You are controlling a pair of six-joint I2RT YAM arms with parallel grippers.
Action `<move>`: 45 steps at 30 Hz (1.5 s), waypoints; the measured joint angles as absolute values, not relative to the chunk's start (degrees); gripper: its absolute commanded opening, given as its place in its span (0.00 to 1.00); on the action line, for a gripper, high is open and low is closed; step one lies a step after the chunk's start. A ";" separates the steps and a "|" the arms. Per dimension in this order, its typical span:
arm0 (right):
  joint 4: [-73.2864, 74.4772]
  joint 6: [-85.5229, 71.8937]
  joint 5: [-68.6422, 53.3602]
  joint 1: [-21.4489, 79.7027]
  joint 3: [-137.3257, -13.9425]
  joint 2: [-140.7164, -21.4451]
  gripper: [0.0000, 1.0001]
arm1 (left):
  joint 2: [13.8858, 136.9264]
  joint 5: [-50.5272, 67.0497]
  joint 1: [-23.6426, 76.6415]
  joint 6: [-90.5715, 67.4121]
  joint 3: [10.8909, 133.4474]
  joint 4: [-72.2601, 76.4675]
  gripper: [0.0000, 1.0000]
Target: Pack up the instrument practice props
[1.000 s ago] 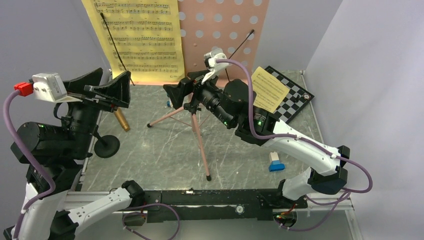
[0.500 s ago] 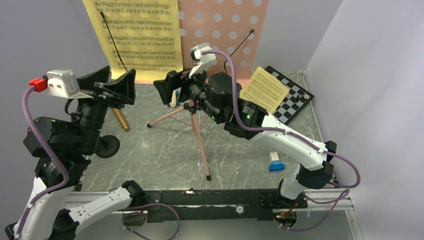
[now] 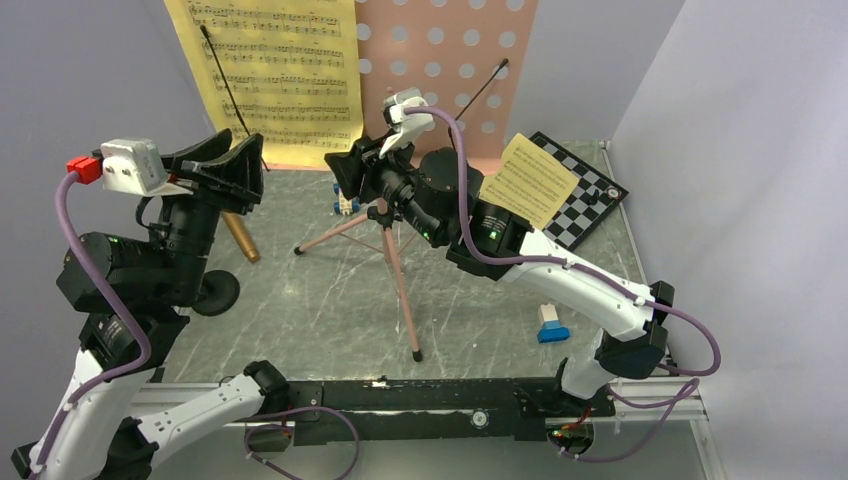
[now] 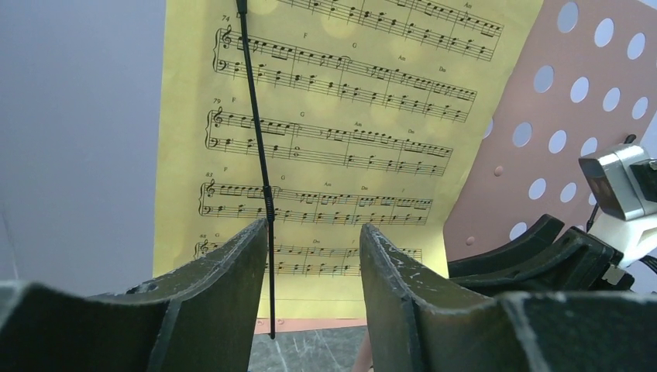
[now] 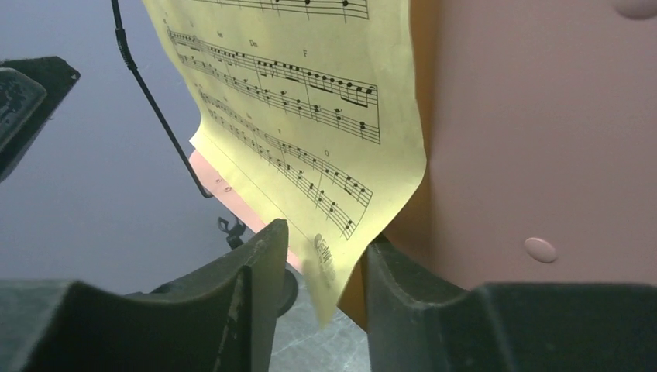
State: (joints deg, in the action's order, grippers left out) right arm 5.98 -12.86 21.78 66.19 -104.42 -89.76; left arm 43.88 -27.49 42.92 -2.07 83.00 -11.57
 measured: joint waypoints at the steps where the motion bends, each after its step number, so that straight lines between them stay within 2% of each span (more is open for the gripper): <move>1: 5.98 -12.67 21.71 66.13 -104.42 -89.76 0.33 | 43.94 -27.62 42.92 -2.04 82.91 -11.33 0.54; 7: 6.00 -12.21 20.88 66.08 -104.42 -89.78 0.15 | 44.66 -28.36 42.92 -1.83 82.15 -9.98 0.58; 10: 6.00 -12.19 20.71 66.06 -104.42 -89.78 0.02 | 45.08 -28.67 42.92 -0.97 81.47 -9.26 0.61; 12: 6.00 -12.10 20.64 66.04 -104.42 -89.78 0.00 | 45.39 -29.26 42.92 -0.14 81.01 -8.88 0.68; 14: 6.00 -12.14 20.60 66.04 -104.40 -89.78 0.00 | 45.69 -30.04 42.92 0.51 80.62 -8.38 0.67; 21: 6.24 -12.14 20.38 65.98 -104.40 -89.78 0.00 | 46.63 -32.88 42.89 2.57 79.61 -5.69 0.38; 25: 6.42 -12.14 20.23 65.82 -104.40 -89.78 0.00 | 46.89 -33.56 42.87 3.86 79.02 -4.12 0.28; 29: 6.44 -12.14 19.90 65.58 -104.40 -89.78 0.00 | 46.92 -34.17 42.83 4.84 78.96 -3.64 0.22; 35: 6.50 -12.14 19.35 65.28 -104.38 -89.78 0.00 | 46.92 -34.72 42.76 6.07 78.72 -3.07 0.00; 41: 6.57 -12.12 19.20 65.28 -104.33 -89.78 0.00 | 46.33 -34.35 42.72 6.68 77.58 -1.74 0.00; 42: 6.57 -12.12 19.18 65.28 -104.31 -89.78 0.00 | 46.11 -34.30 42.72 6.70 77.19 -1.39 0.05; 45: 6.74 -12.12 19.14 65.28 -104.29 -89.78 0.00 | 45.52 -34.28 42.72 6.98 76.51 -0.95 0.33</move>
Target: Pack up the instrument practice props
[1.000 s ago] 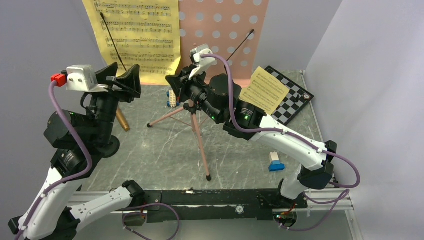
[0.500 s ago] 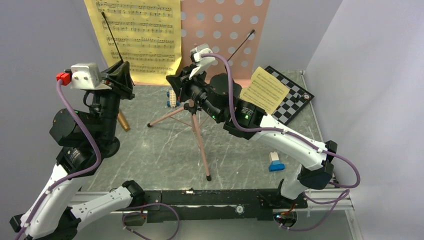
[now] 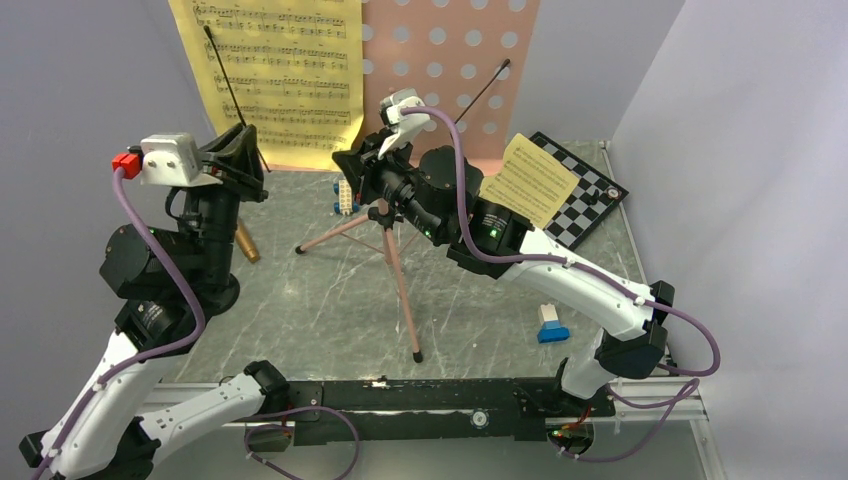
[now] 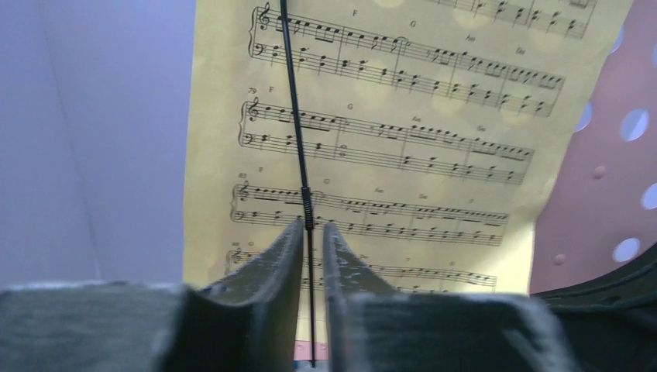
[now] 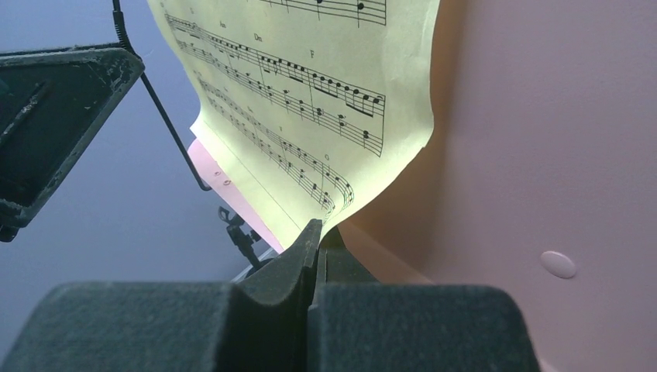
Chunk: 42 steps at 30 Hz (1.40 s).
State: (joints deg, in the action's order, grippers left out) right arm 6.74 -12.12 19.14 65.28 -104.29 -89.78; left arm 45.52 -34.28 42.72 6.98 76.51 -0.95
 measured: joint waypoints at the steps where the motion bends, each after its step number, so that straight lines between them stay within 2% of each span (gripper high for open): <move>1: 6.83 -12.12 19.14 65.23 -104.29 -89.78 0.00 | 45.47 -34.26 42.72 7.16 76.47 -0.86 0.40; 3: 6.85 -12.12 19.07 65.23 -104.29 -89.78 0.00 | 45.50 -33.87 42.74 7.22 76.44 -0.56 0.48; 5: 6.85 -12.12 18.96 65.21 -104.29 -89.78 0.00 | 45.54 -33.67 42.74 7.29 76.42 -0.32 0.50; 9: 6.85 -12.14 18.90 65.21 -104.29 -89.78 0.00 | 45.91 -33.43 42.74 7.35 76.51 -0.23 0.46; 12: 6.87 -12.14 18.72 65.21 -104.29 -89.78 0.00 | 47.03 -33.50 42.74 7.73 76.86 -0.05 0.35; 17: 6.92 -12.14 17.93 65.21 -104.29 -89.78 0.00 | 48.86 -34.50 41.82 8.47 76.86 0.95 0.08; 19: 6.94 -12.12 17.87 65.17 -104.29 -89.78 0.00 | 48.82 -34.61 41.19 8.64 76.86 1.08 0.00; 32: 7.01 -11.97 17.91 65.17 -102.21 -88.23 0.00 | 40.45 -28.01 41.06 9.26 65.41 11.64 0.00; 42: 6.72 -11.73 17.87 64.82 -100.42 -85.49 0.00 | 38.41 -26.59 41.06 11.16 62.85 15.05 0.00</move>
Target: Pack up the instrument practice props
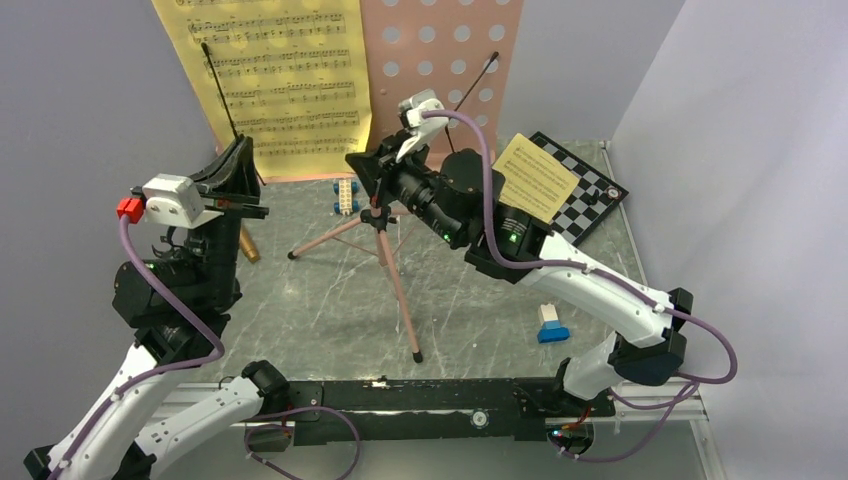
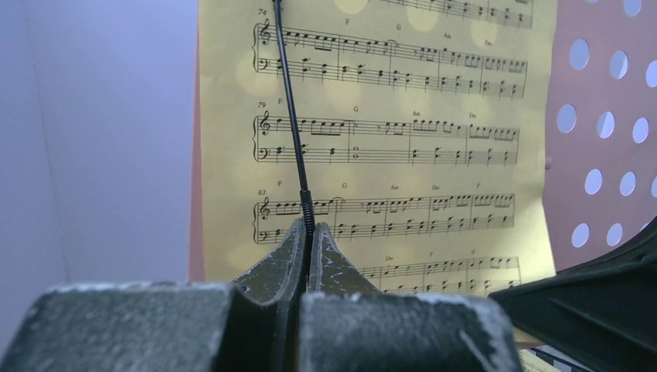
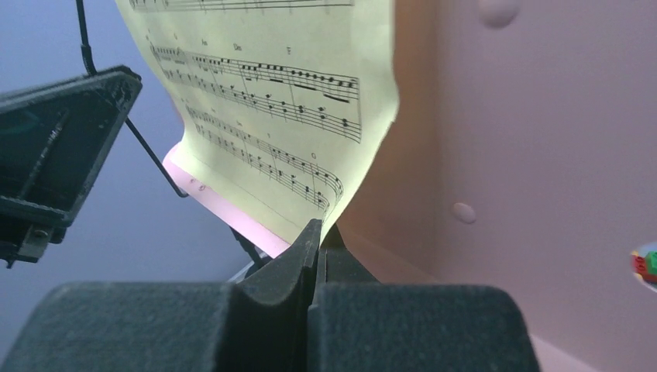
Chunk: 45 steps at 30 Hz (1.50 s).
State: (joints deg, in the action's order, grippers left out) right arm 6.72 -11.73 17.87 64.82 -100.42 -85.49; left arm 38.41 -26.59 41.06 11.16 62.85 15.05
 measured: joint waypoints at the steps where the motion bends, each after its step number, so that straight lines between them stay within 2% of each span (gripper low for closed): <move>1: 6.74 -11.75 17.87 64.71 -100.42 -85.14 0.00 | 38.37 -26.44 41.06 11.29 62.57 15.53 0.00; 24: 6.44 -17.04 12.56 57.67 -96.99 -81.08 0.00 | 35.70 -20.45 41.06 15.88 53.84 29.23 0.00; 25: 6.46 -17.12 12.38 57.39 -96.88 -80.79 0.00 | 35.70 -20.45 41.06 15.90 53.80 29.32 0.01; 30: 6.44 -17.41 11.33 56.64 -96.84 -80.36 0.00 | 35.75 -20.88 41.04 16.25 53.87 29.28 0.39; 34: 6.46 -17.72 10.44 56.62 -96.84 -80.51 0.00 | 35.83 -20.36 41.06 16.43 54.89 28.40 0.60; 36: 6.48 -17.82 10.07 56.58 -96.84 -80.55 0.00 | 35.86 -20.08 41.06 16.14 55.66 27.81 0.64; 40: 6.50 -18.06 9.74 56.58 -96.84 -80.58 0.00 | 35.88 -19.29 41.06 15.53 57.63 26.44 0.65; 43: 6.50 -18.24 9.39 56.55 -96.86 -80.68 0.00 | 36.21 -19.35 41.06 15.29 59.92 25.39 0.62; 45: 6.50 -18.31 8.84 56.55 -96.86 -80.90 0.00 | 36.97 -19.49 41.06 15.31 62.04 24.97 0.56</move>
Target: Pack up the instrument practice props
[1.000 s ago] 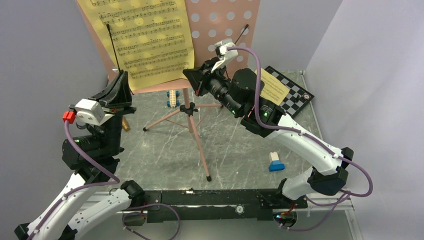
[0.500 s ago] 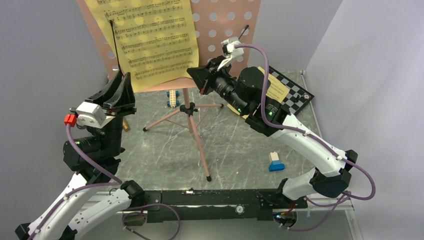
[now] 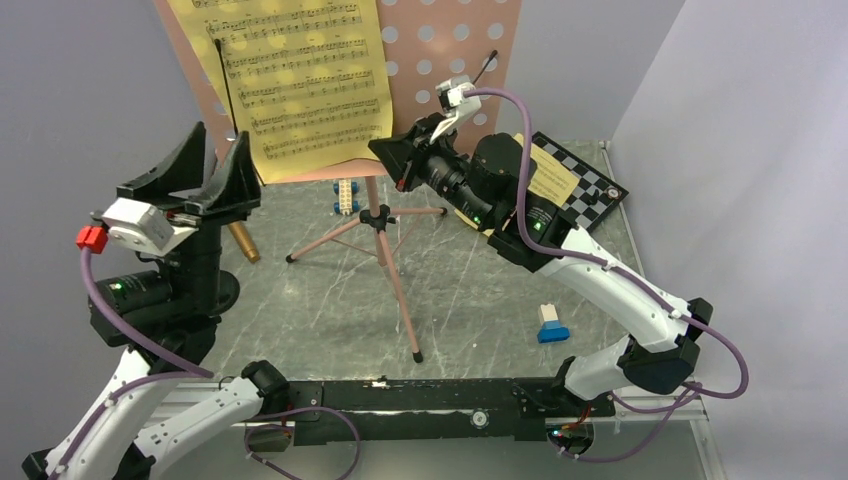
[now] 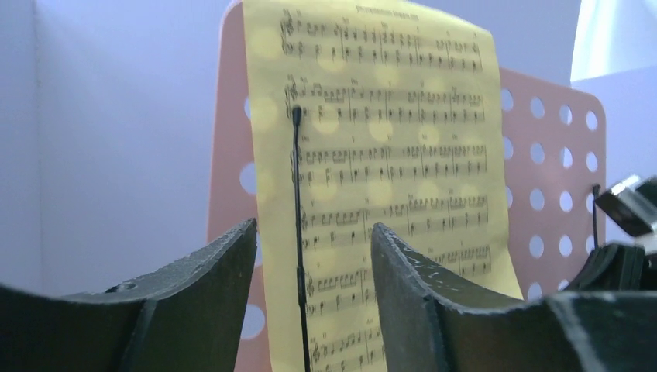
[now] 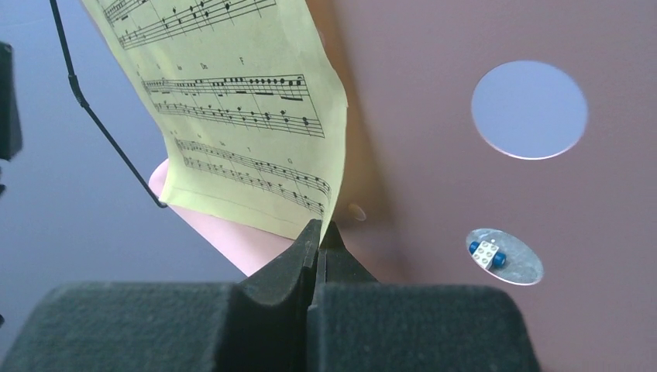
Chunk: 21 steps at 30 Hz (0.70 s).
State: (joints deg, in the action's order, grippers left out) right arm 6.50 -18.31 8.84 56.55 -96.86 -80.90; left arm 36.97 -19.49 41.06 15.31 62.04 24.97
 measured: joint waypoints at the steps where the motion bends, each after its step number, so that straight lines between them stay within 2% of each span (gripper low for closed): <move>1: 6.48 -18.35 8.60 56.55 -96.86 -81.06 0.00 | 37.52 -19.79 41.06 15.35 63.31 24.69 0.54; 8: 6.50 -18.68 7.92 56.55 -96.92 -81.80 0.00 | 42.57 -21.78 41.06 15.97 70.96 22.74 0.42; 18: 6.61 -18.65 7.84 56.55 -97.01 -81.80 0.00 | 48.93 -23.51 41.06 18.35 74.02 18.65 0.30; 21: 6.57 -18.65 7.79 56.55 -97.01 -81.80 0.00 | 49.76 -23.92 41.06 19.07 74.04 18.55 0.21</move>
State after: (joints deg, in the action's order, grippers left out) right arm 6.57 -18.65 7.79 56.55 -97.01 -81.80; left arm 49.76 -23.92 41.06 19.07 74.04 18.55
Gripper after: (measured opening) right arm 0.009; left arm 0.295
